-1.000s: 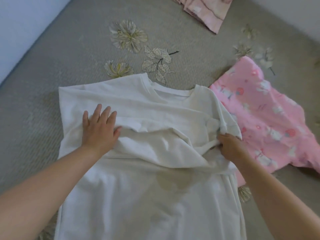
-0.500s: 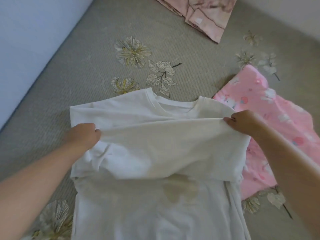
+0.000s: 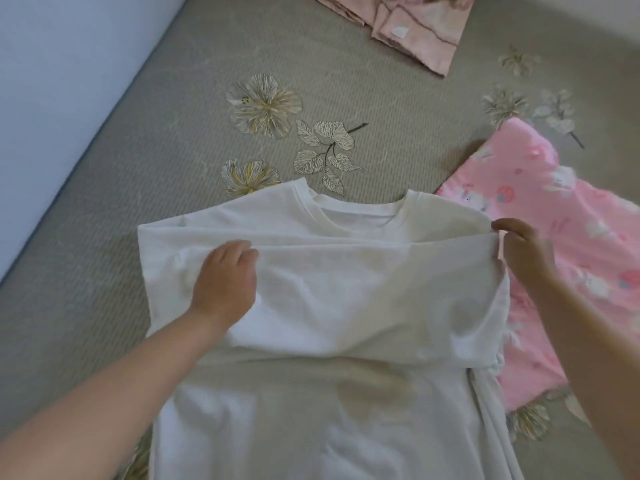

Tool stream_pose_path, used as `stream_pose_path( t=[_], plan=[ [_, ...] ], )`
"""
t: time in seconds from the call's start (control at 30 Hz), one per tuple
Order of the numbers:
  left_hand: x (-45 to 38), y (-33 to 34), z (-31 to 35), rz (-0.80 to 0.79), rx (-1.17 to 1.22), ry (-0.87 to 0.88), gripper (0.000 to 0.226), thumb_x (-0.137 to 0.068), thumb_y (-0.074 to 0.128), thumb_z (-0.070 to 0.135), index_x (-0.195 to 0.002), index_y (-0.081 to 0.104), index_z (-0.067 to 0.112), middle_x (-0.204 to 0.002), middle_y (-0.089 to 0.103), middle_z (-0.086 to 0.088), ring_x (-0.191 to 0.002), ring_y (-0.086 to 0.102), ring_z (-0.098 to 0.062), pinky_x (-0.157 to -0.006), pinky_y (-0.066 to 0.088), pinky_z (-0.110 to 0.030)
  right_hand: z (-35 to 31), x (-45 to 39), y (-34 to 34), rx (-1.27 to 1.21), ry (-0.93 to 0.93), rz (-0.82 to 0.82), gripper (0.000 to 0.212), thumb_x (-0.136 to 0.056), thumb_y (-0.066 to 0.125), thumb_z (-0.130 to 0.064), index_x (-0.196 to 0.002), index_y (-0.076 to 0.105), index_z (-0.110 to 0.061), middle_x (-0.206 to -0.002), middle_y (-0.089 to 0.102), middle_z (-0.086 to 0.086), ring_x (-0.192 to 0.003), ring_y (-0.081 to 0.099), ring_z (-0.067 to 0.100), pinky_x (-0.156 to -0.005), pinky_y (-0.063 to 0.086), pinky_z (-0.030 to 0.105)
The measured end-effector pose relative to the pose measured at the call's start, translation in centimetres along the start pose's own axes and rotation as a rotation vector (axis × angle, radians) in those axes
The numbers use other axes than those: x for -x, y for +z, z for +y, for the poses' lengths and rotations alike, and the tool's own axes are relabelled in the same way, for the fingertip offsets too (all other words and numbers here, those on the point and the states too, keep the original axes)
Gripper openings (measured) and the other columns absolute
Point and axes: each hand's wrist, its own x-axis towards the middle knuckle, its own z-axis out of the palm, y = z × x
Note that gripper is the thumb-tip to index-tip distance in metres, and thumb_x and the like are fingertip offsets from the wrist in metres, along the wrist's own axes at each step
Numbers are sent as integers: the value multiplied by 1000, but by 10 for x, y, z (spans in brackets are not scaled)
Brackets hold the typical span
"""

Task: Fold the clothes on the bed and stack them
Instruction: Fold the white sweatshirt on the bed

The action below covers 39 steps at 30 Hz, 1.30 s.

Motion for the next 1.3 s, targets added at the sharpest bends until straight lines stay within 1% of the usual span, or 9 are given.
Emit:
stream_pose_path(
  t=[0.1,0.2,0.4,0.5,0.7,0.83,1.03,1.13,1.3],
  plan=[
    [-2,19,39,-154,97,96,38,-80,40,18,-91,66,-7,-100,65,-26,-94,65,-36,-79,52,-42,8,-13,-7,253,-139,-130,53,-75,38,20,-118,60,-2,-135,48,19,-105,54,34,-89,41,16],
    [-5,41,55,-334,-3,-84,50,-96,35,31,-139,32,6,-151,21,-13,-140,18,-24,-111,18,-35,12,-30,-2,442,-306,-362,41,-79,48,17,-117,58,6,-142,38,18,-134,32,31,-111,23,35],
    [-17,47,76,-192,-25,-164,40,-67,48,11,-97,61,-12,-104,61,-31,-93,60,-45,-72,47,-51,1,-55,-5,578,-255,-237,23,-82,45,4,-88,67,6,-91,62,27,-98,51,35,-81,27,30],
    [-27,53,94,-176,-11,-118,54,-73,32,23,-101,62,-11,-106,62,-29,-95,61,-44,-80,45,-59,16,-74,-9,689,-164,-228,28,-80,46,0,-92,69,-10,-87,55,14,-107,43,30,-88,23,27],
    [-28,89,96,-125,7,-109,58,-80,34,33,-115,58,-7,-123,56,-25,-115,53,-40,-94,36,-57,52,-97,4,658,-105,-171,39,-85,32,-6,-97,67,5,-91,54,12,-107,45,30,-79,28,17],
    [-31,91,97,-126,-1,-106,60,-80,33,33,-118,55,-7,-127,53,-26,-118,50,-42,-94,33,-60,63,-93,28,796,-150,-93,29,-79,49,1,-104,63,6,-114,50,22,-116,36,33,-92,26,38],
    [-32,90,99,-117,-22,-119,61,-80,31,32,-120,53,-8,-128,50,-29,-119,46,-45,-95,30,-63,62,-68,25,300,53,229,32,-89,36,-2,-118,48,3,-124,47,22,-121,36,33,-94,23,33],
    [-31,91,98,-94,-35,-108,61,-81,31,32,-121,52,-9,-129,48,-30,-121,45,-46,-95,29,-64,79,-12,7,43,131,324,32,-90,36,-22,-105,54,1,-104,54,22,-103,47,31,-88,32,38],
    [-28,92,99,-77,-58,-119,70,-81,19,39,-130,44,-5,-140,37,-25,-133,32,-39,-105,18,-57,103,113,21,134,348,-85,42,-95,36,-38,-67,47,-9,-62,49,4,-77,54,30,-80,37,41]
  ],
)
